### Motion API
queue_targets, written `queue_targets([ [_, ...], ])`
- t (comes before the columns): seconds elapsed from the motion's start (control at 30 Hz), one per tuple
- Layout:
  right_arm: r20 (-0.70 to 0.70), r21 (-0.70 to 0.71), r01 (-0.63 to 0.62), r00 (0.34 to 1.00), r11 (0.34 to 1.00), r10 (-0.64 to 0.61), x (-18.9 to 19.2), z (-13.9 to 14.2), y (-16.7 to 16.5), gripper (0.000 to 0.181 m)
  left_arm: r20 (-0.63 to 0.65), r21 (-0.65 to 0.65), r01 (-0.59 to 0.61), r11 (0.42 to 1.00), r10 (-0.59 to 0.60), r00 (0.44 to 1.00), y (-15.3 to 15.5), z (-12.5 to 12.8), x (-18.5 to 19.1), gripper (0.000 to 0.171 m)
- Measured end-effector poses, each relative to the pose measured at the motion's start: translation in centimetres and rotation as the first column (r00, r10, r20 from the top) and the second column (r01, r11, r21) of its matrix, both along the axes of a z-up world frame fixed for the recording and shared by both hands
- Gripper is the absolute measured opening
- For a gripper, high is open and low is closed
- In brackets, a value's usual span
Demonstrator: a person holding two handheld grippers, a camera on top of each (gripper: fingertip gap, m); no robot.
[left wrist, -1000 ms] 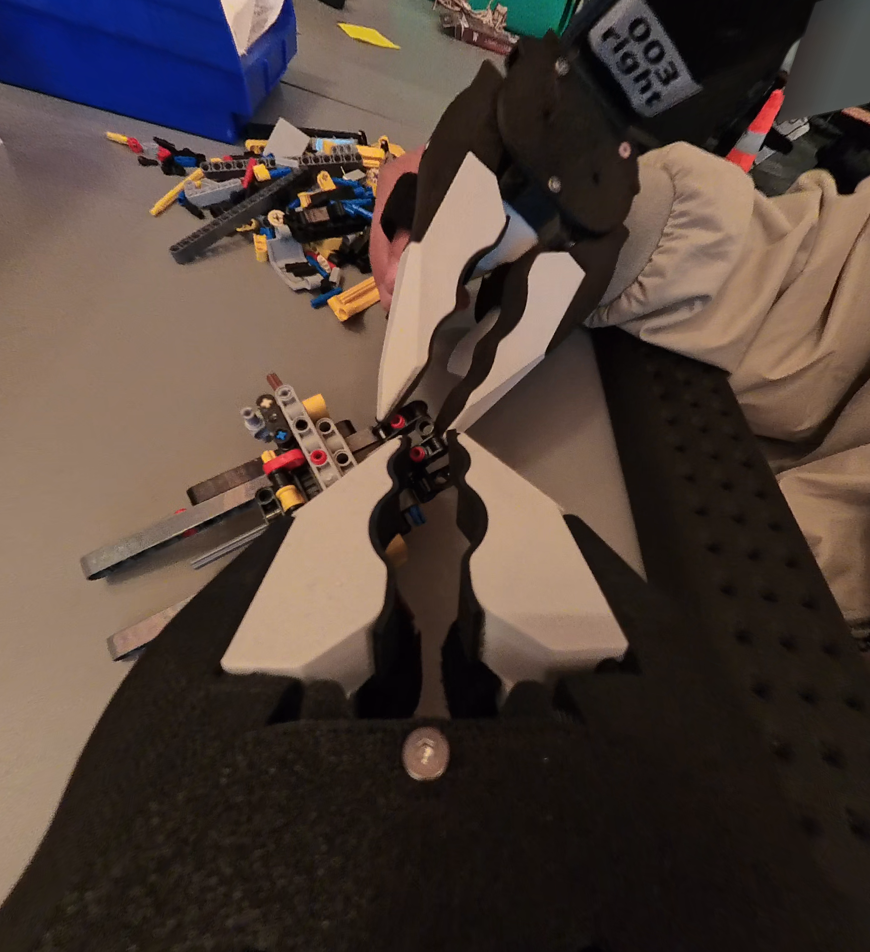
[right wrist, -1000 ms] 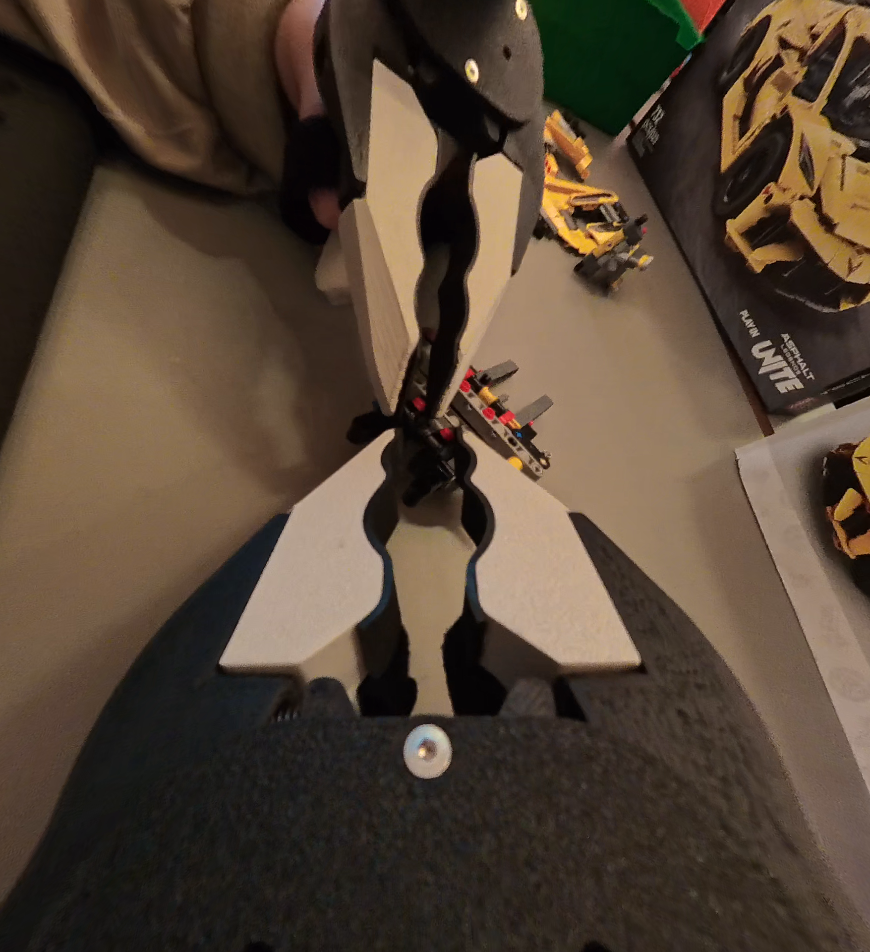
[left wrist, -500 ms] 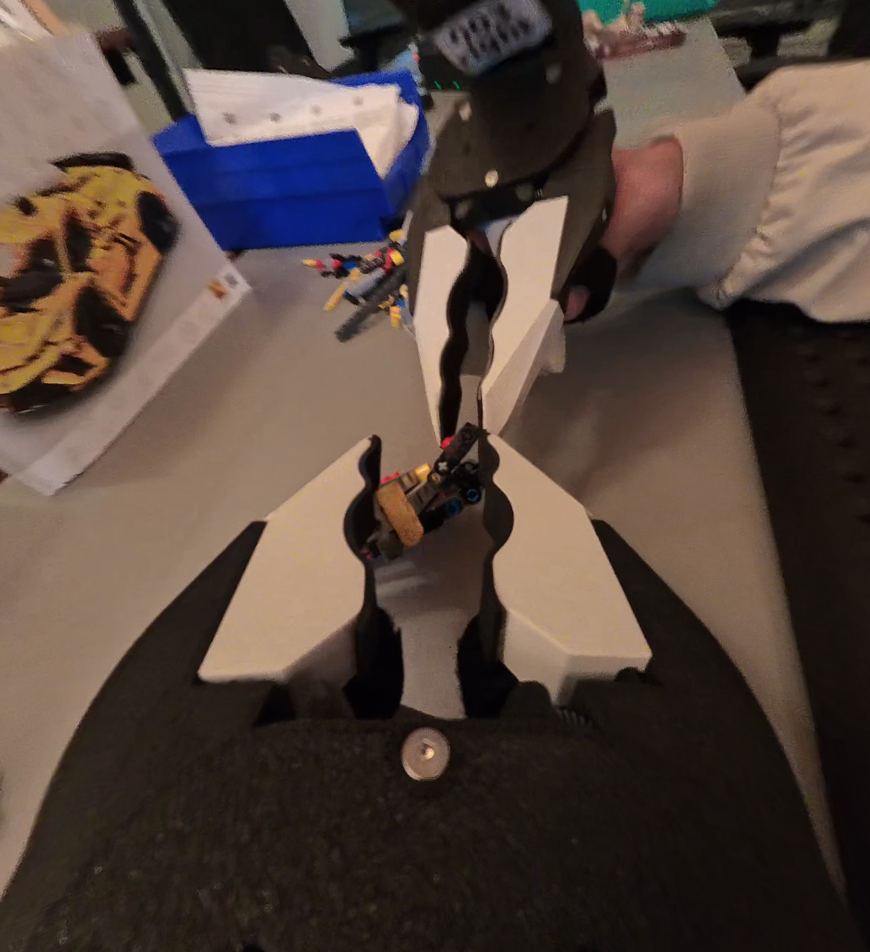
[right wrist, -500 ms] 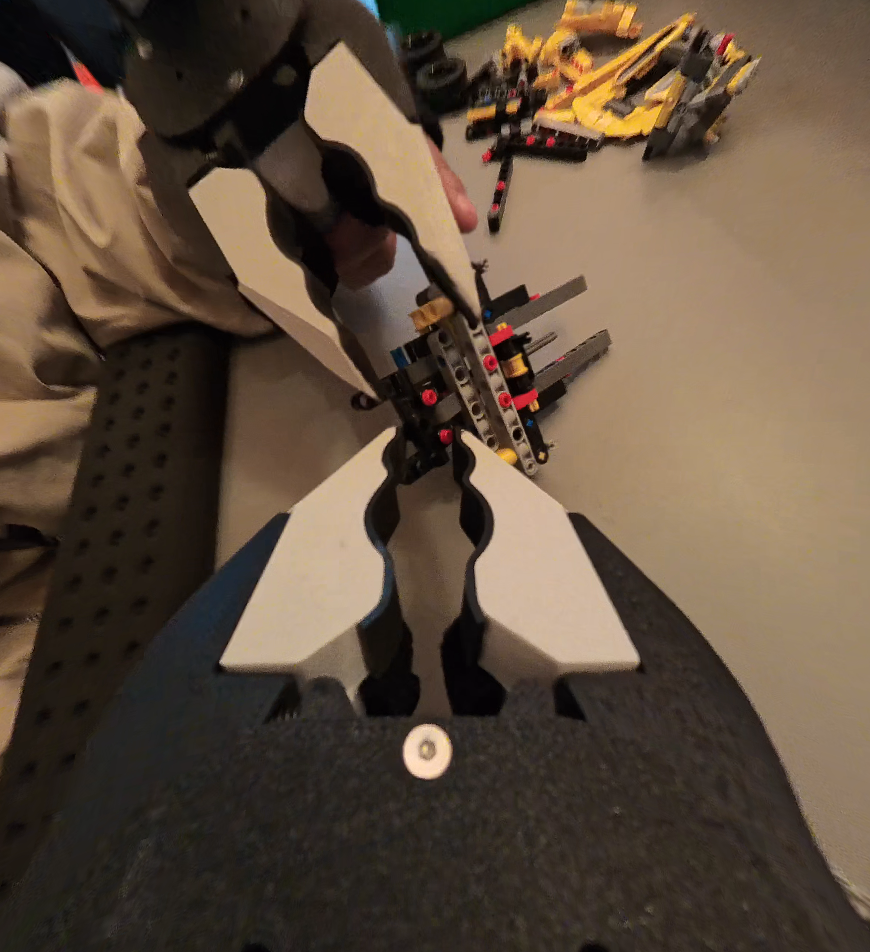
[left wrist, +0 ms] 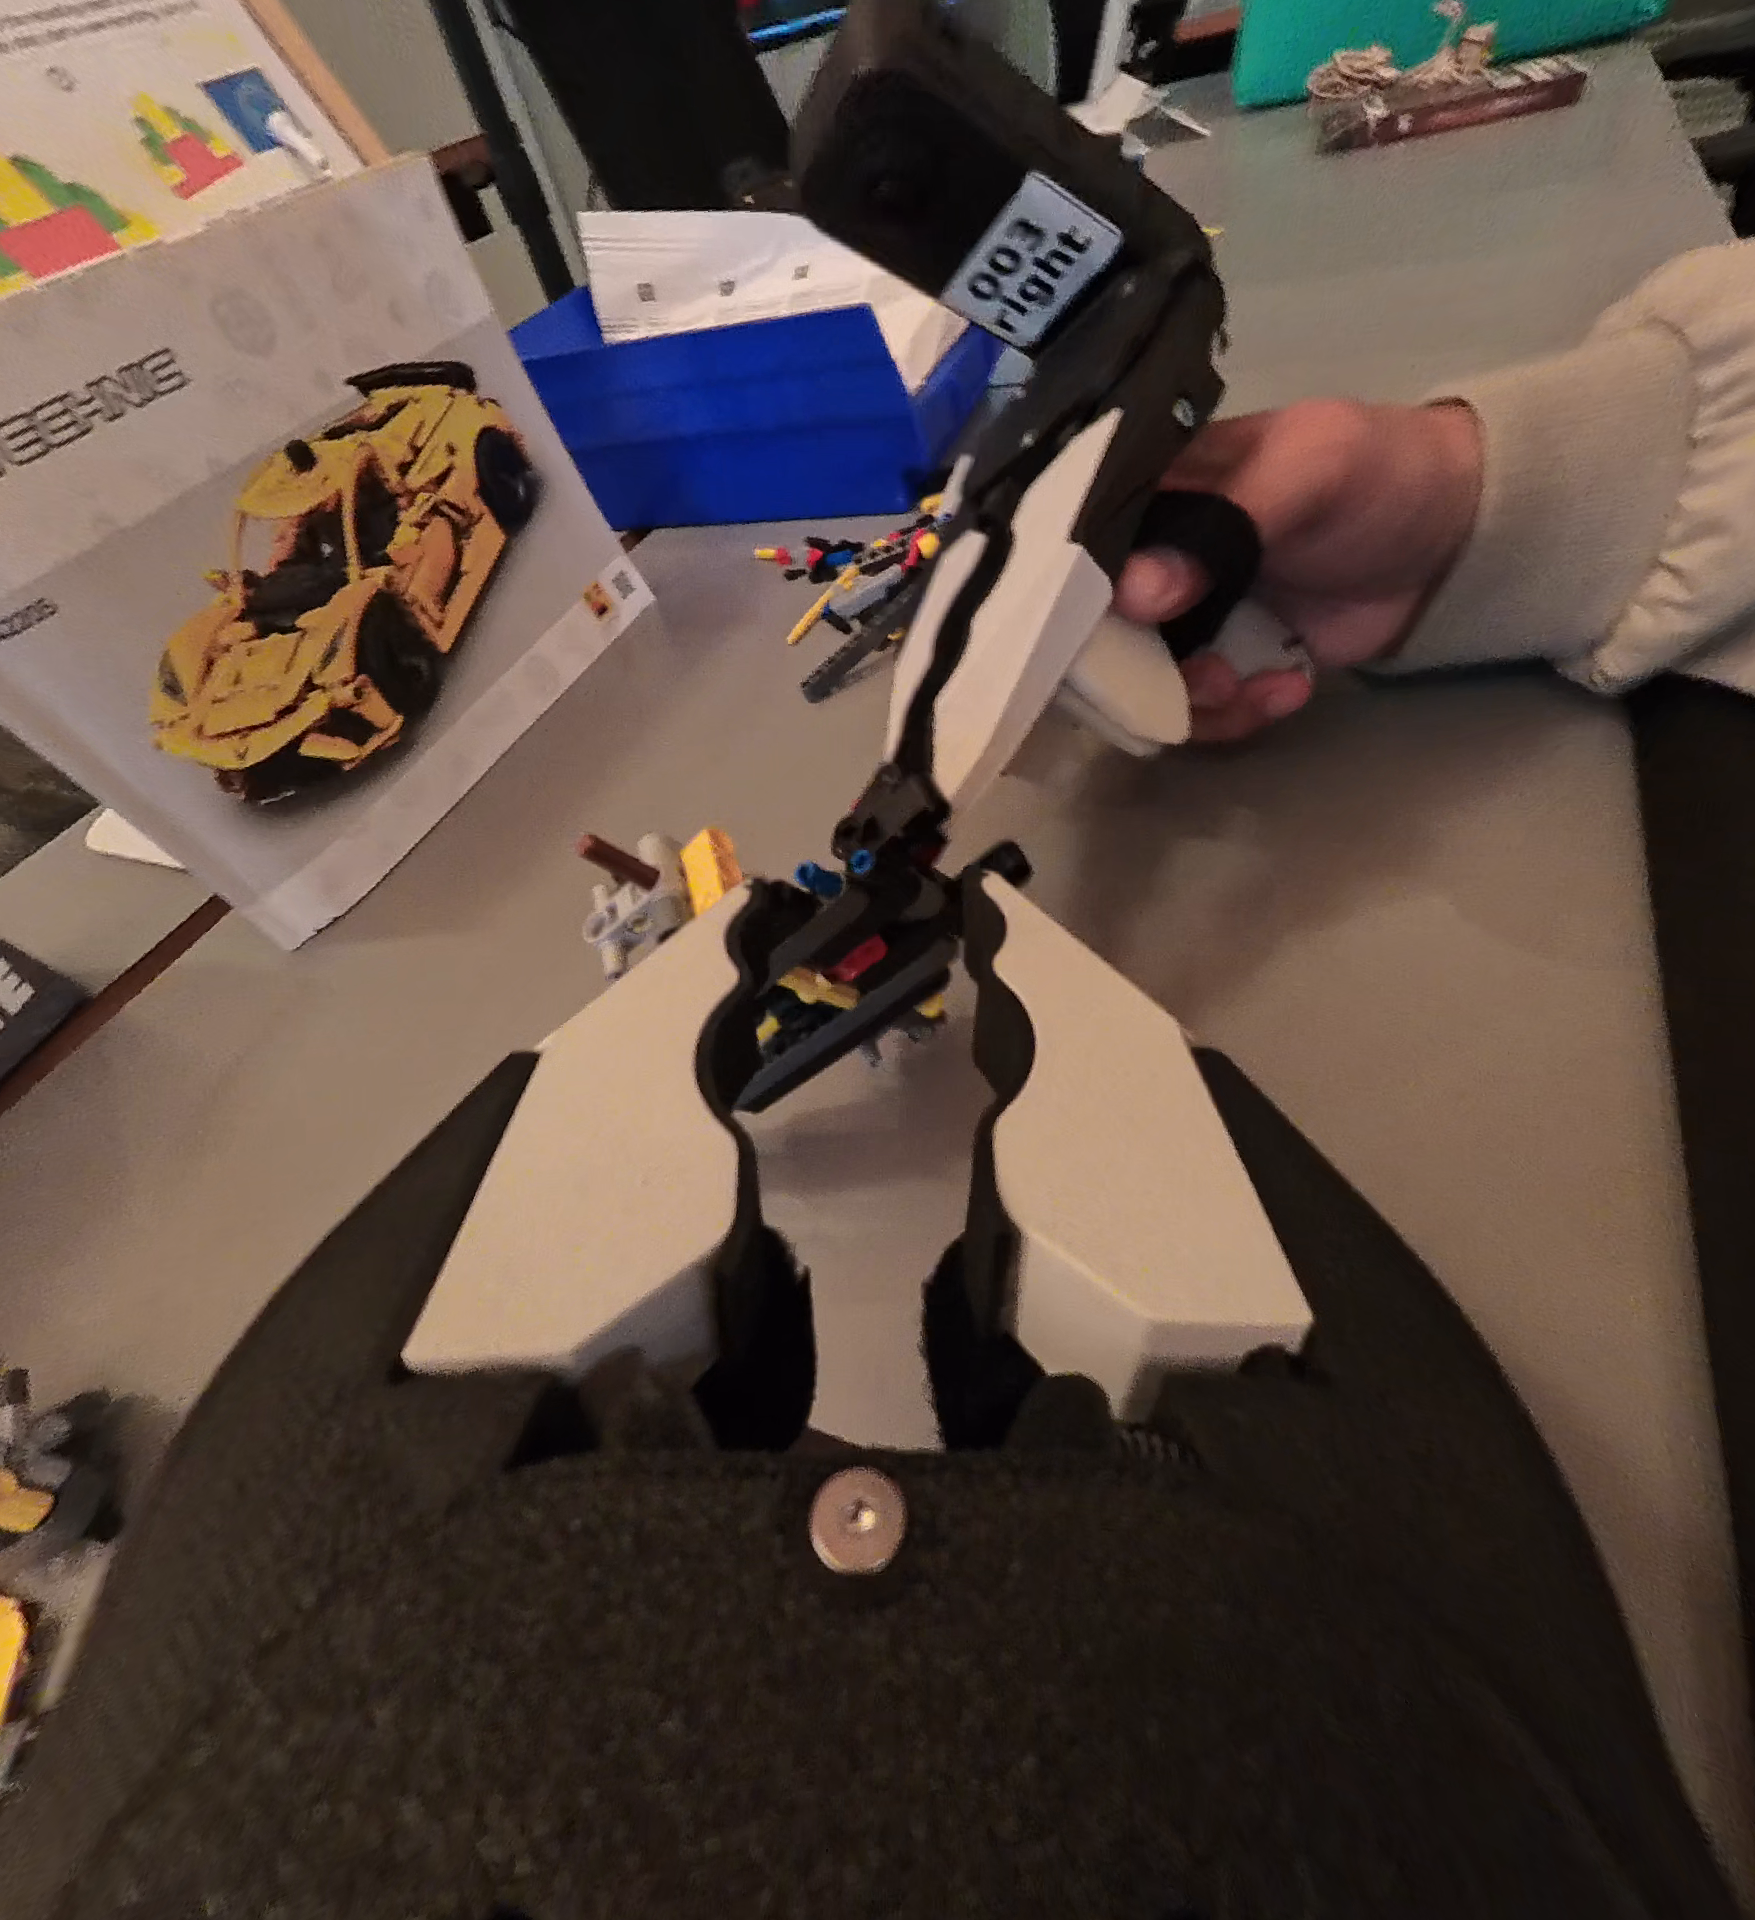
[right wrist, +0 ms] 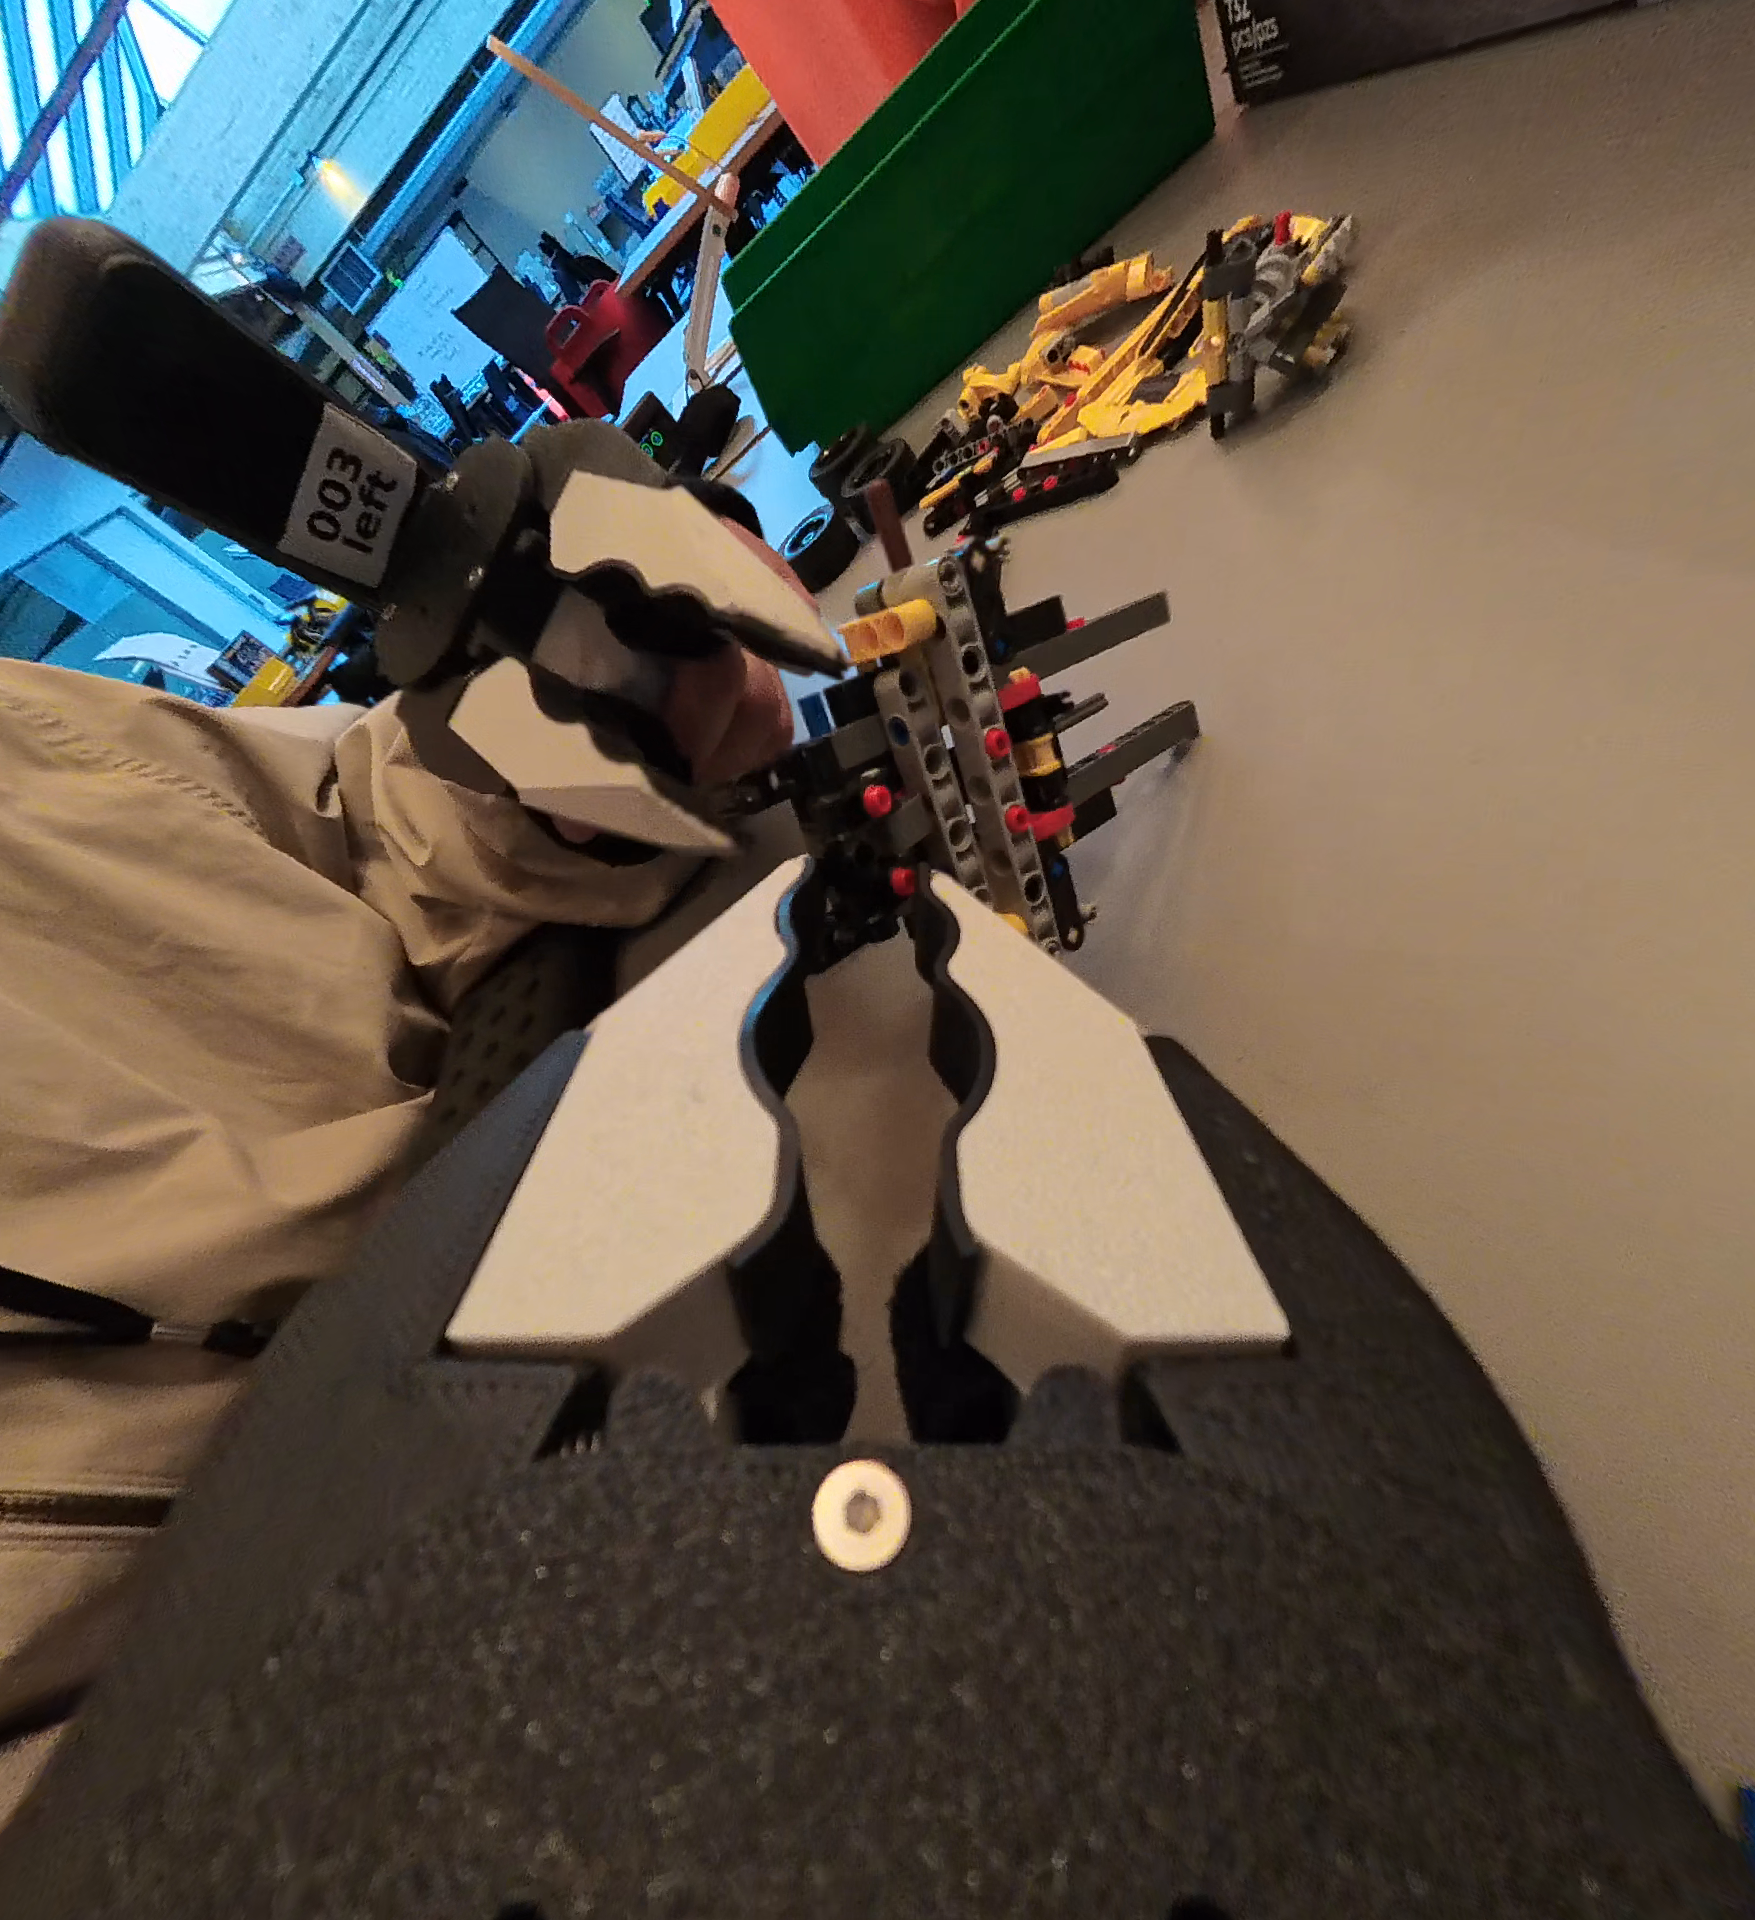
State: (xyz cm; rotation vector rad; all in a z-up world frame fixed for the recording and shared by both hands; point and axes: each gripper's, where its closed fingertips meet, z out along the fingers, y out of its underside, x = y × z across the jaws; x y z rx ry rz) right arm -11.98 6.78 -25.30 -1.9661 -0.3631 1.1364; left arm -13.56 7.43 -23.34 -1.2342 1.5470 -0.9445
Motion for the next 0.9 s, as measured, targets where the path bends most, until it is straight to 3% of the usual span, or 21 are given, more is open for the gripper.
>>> queue_targets([
  [0.13,-0.001,-0.011,-0.003,1.000,1.000,0.003,-0.6,0.0,-0.2,0.015,0.015,-0.008,0.000,1.000,0.000,1.000,-0.2,0.2,0.3,0.033],
  [0.3,0.102,0.100,0.026,0.994,0.995,-0.036,-0.7,0.8,-0.1,0.015,0.006,0.164,0.005,0.986,-0.006,1.000,-0.8,-0.1,0.3,0.026],
  [0.4,0.168,0.152,0.056,0.982,0.987,-0.081,-0.5,1.1,0.0,0.015,0.039,0.312,-0.033,0.950,0.022,0.999,-0.8,0.3,0.3,0.018],
  [0.6,0.105,0.104,0.043,0.993,0.994,-0.054,-0.9,1.3,-0.4,0.011,0.124,0.529,-0.150,0.835,0.099,0.987,-0.5,1.7,0.6,0.008],
  [0.73,0.076,0.096,0.029,0.996,0.995,-0.036,-1.2,1.4,-0.6,0.011,0.134,0.511,-0.148,0.847,0.091,0.987,-0.5,2.0,0.5,0.007],
  [0.83,0.025,0.182,0.026,0.999,0.983,-0.031,-1.3,2.8,-0.5,0.015,0.168,0.468,-0.167,0.868,0.098,0.981,-0.2,2.9,0.3,0.007],
  [0.9,-0.005,0.268,0.059,0.998,0.962,-0.060,-1.1,4.1,-0.2,0.028,0.172,0.447,-0.166,0.879,0.097,0.980,-0.1,3.0,0.2,0.007],
])
